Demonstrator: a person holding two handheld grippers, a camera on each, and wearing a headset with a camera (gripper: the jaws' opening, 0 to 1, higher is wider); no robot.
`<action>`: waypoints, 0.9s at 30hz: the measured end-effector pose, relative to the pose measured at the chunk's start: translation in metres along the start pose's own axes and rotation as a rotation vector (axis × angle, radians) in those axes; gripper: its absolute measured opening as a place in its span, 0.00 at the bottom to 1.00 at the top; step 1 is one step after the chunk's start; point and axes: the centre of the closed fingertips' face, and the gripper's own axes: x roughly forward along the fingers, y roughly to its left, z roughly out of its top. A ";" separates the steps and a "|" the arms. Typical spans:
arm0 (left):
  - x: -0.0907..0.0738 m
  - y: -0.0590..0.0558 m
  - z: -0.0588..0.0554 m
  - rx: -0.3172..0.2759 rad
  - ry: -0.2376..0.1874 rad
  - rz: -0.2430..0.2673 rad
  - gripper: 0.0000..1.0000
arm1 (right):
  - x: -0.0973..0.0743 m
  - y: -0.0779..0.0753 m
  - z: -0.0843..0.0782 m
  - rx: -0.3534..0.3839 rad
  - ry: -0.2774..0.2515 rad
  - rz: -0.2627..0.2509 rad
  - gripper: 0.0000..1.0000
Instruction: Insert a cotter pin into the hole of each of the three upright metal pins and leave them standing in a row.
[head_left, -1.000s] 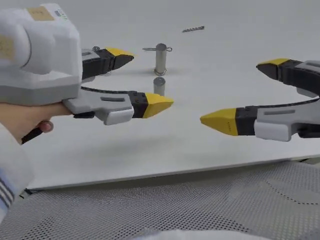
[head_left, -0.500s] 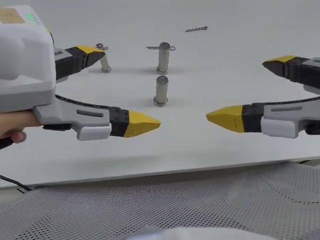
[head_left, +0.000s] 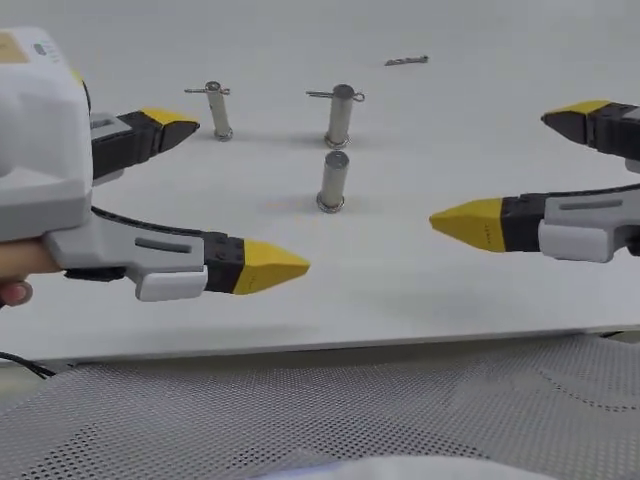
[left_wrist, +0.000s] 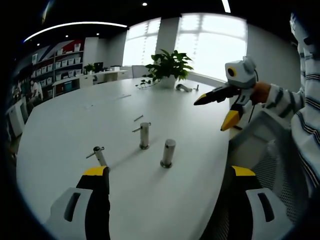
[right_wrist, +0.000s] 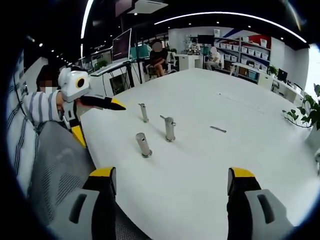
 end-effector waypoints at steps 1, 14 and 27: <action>-0.001 -0.001 -0.001 -0.005 0.001 -0.001 0.99 | 0.000 -0.001 0.001 -0.006 0.002 0.000 0.91; -0.010 0.004 -0.010 -0.047 0.020 0.019 0.99 | 0.000 -0.024 0.009 -0.112 0.062 0.001 0.86; -0.018 0.003 -0.020 -0.086 0.030 0.037 0.97 | 0.015 -0.048 0.035 -0.218 0.136 0.074 0.69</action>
